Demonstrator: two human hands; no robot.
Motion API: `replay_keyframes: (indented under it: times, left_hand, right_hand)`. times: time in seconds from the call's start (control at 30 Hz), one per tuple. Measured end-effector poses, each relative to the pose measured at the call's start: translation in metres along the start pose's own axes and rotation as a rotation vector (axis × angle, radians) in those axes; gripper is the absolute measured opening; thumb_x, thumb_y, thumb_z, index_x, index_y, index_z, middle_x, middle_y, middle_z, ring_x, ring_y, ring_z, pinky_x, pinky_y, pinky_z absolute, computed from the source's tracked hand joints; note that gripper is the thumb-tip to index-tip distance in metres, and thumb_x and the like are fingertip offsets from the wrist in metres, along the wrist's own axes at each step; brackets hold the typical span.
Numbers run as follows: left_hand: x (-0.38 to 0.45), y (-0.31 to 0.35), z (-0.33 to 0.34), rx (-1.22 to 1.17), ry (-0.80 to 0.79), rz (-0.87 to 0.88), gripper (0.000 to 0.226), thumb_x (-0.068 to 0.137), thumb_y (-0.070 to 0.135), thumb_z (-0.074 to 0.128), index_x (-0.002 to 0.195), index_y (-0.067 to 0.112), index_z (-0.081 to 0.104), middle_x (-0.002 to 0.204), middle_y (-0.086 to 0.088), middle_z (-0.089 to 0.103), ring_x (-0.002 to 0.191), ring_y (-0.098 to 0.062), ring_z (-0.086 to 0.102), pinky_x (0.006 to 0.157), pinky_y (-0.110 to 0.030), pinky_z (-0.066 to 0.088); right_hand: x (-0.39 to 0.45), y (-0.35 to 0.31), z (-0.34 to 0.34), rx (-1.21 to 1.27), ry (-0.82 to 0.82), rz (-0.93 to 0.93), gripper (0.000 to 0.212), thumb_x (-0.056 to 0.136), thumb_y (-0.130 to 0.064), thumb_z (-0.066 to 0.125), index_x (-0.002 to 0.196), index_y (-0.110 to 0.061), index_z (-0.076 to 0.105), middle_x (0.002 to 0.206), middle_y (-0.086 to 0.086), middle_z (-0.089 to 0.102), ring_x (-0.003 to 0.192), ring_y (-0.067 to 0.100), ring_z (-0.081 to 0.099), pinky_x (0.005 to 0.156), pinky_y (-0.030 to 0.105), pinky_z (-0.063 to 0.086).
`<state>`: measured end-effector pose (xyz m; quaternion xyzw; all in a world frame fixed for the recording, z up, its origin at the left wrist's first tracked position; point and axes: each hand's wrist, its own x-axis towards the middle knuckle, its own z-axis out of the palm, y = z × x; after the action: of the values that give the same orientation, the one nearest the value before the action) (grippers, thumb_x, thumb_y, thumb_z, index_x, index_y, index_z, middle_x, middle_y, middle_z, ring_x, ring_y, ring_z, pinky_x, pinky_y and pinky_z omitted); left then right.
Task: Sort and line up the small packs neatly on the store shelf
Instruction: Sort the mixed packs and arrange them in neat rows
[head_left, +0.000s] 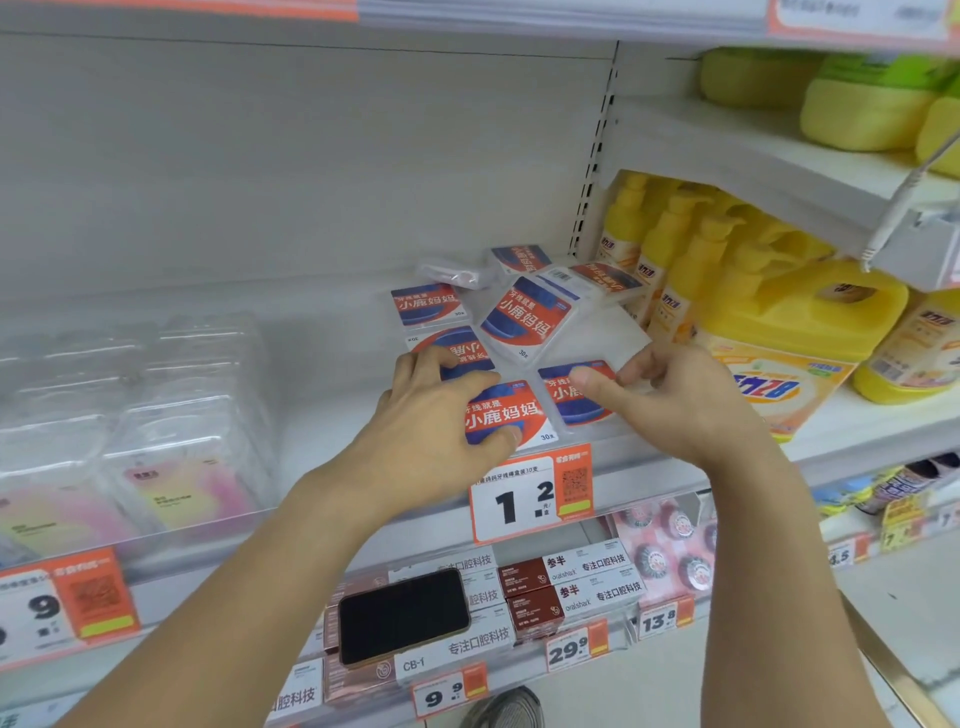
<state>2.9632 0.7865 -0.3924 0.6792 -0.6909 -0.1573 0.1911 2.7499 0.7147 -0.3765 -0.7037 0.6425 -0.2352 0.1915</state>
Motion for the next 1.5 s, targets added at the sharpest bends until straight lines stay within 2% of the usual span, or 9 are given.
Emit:
replay_keyframes:
  times: [0.17,0.37,0.5,0.67,0.73,0.9,1.23,1.33,1.5]
  left_hand:
    - [-0.001,0.003,0.000,0.037,0.000,0.003,0.063,0.085,0.057,0.057,0.142,0.041,0.035,0.147,0.004,0.027,0.137,-0.014,0.019,0.110,-0.038,0.032]
    - [-0.001,0.005,0.000,0.063,-0.002,0.005,0.063,0.086,0.058,0.055,0.143,0.042,0.033,0.148,0.004,0.025,0.138,-0.014,0.017,0.110,-0.039,0.031]
    - [-0.001,0.003,0.001,0.085,0.000,0.008,0.064,0.086,0.060,0.052,0.144,0.044,0.031,0.147,0.005,0.025,0.137,-0.014,0.017,0.110,-0.038,0.030]
    - [0.001,0.002,-0.006,0.066,0.031,0.033,0.059,0.086,0.060,0.052,0.140,0.043,0.036,0.142,0.007,0.035,0.133,-0.013,0.024,0.108,-0.037,0.031]
    - [0.006,0.000,-0.011,0.017,0.117,0.008,0.050,0.090,0.052,0.050,0.137,0.038,0.042,0.139,0.006,0.041,0.130,-0.014,0.028,0.107,-0.036,0.032]
    - [0.016,-0.010,-0.014,0.081,0.075,-0.074,0.049,0.093,0.046,0.050,0.139,0.032,0.041,0.143,0.003,0.038,0.133,-0.017,0.028,0.108,-0.036,0.033]
    - [0.013,-0.013,-0.012,0.021,0.094,-0.039,0.055,0.088,0.045,0.060,0.138,0.028,0.046,0.141,0.003,0.042,0.130,-0.014,0.032,0.105,-0.026,0.032]
    - [0.013,-0.012,-0.012,0.007,0.076,-0.036,0.052,0.090,0.045,0.057,0.139,0.030,0.046,0.145,0.004,0.039,0.134,-0.014,0.028,0.107,-0.027,0.029]
    - [0.014,-0.015,-0.016,-0.035,0.059,-0.032,0.037,0.100,0.033,0.042,0.137,0.029,0.048,0.147,0.007,0.038,0.138,-0.015,0.029,0.108,-0.024,0.027]
  right_hand:
    - [0.000,-0.003,0.003,0.019,-0.147,-0.171,0.052,0.077,-0.041,0.079,0.124,-0.034,0.059,0.125,-0.004,0.052,0.108,0.016,0.058,0.081,0.026,0.044]
    - [-0.001,-0.003,-0.004,-0.025,-0.201,-0.150,0.039,0.075,-0.041,0.081,0.111,-0.034,0.068,0.128,-0.003,0.048,0.100,0.010,0.054,0.085,0.025,0.044]
    - [-0.001,-0.005,-0.005,-0.019,-0.249,-0.107,0.038,0.074,-0.045,0.081,0.108,-0.038,0.065,0.132,-0.003,0.048,0.114,0.016,0.052,0.093,0.036,0.049]
    - [0.020,-0.019,0.003,0.069,0.043,-0.163,0.054,0.082,-0.044,0.072,0.130,-0.028,0.055,0.127,-0.001,0.059,0.115,0.020,0.055,0.075,0.027,0.043]
    - [0.029,-0.030,0.012,0.151,0.025,-0.177,0.060,0.088,-0.037,0.068,0.142,-0.030,0.041,0.126,-0.003,0.058,0.111,0.018,0.058,0.068,0.023,0.045]
    - [0.041,-0.043,0.039,0.171,-0.059,-0.151,0.063,0.090,-0.037,0.068,0.144,-0.039,0.037,0.143,0.002,0.051,0.119,0.024,0.059,0.090,0.039,0.056]
    - [0.034,-0.021,0.011,0.536,0.298,-0.114,0.048,0.077,-0.022,0.079,0.114,-0.022,0.047,0.103,-0.006,0.065,0.082,0.007,0.067,0.063,0.026,0.056]
    - [0.034,-0.011,0.010,0.469,0.263,-0.094,0.027,0.085,-0.023,0.072,0.107,-0.019,0.057,0.102,-0.004,0.068,0.080,0.010,0.067,0.061,0.026,0.055]
    - [0.039,-0.011,0.022,0.340,0.111,-0.084,0.029,0.095,-0.026,0.061,0.124,-0.020,0.062,0.117,-0.002,0.069,0.079,0.005,0.059,0.052,0.014,0.042]
